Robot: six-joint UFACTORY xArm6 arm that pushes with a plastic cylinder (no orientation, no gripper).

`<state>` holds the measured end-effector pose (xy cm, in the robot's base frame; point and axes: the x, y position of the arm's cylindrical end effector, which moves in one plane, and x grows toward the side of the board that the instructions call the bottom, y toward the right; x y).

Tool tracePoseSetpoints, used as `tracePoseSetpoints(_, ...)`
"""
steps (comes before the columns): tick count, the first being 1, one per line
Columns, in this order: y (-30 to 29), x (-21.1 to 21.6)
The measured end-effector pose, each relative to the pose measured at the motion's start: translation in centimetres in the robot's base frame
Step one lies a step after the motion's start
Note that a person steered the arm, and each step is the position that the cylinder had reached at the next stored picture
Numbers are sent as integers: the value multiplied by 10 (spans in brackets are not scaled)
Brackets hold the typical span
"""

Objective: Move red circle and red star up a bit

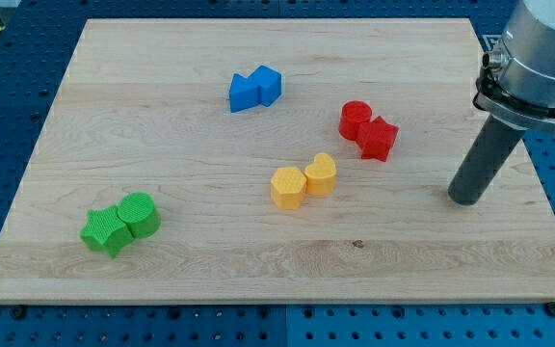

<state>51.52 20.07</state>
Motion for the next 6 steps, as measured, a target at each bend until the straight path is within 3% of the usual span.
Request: tracePoseSetpoints(6,-82,-113)
